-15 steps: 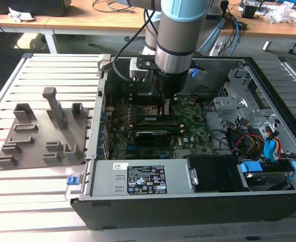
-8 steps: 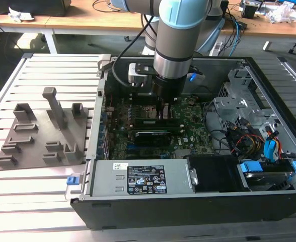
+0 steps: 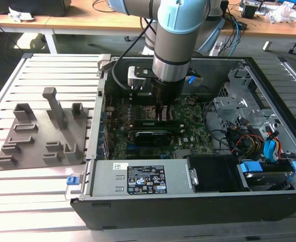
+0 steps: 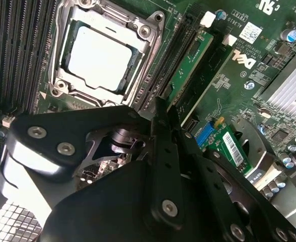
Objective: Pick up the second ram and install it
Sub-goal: 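Insert the second ram into the second slot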
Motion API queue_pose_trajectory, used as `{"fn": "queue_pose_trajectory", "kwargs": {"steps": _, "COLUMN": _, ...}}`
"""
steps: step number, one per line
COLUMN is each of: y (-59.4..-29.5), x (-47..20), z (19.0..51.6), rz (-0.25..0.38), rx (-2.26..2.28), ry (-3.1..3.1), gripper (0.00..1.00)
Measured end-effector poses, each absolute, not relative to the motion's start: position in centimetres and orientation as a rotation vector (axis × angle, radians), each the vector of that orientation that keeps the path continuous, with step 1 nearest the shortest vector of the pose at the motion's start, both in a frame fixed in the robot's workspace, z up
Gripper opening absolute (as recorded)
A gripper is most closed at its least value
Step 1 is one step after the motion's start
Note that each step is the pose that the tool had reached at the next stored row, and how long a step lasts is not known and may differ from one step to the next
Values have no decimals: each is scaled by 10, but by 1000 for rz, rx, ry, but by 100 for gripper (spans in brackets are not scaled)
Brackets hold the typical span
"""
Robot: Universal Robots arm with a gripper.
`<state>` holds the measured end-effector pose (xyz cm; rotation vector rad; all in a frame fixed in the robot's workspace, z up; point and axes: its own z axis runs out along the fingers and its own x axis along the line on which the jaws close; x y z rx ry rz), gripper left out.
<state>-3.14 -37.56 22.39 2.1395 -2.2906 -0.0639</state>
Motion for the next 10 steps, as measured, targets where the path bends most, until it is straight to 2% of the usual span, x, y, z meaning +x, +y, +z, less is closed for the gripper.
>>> {"fn": "queue_pose_trajectory", "kwargs": {"steps": 10, "y": -375, "x": -31, "z": 222, "rz": -64, "rx": 2140, "ry": -2291, "gripper": 14}}
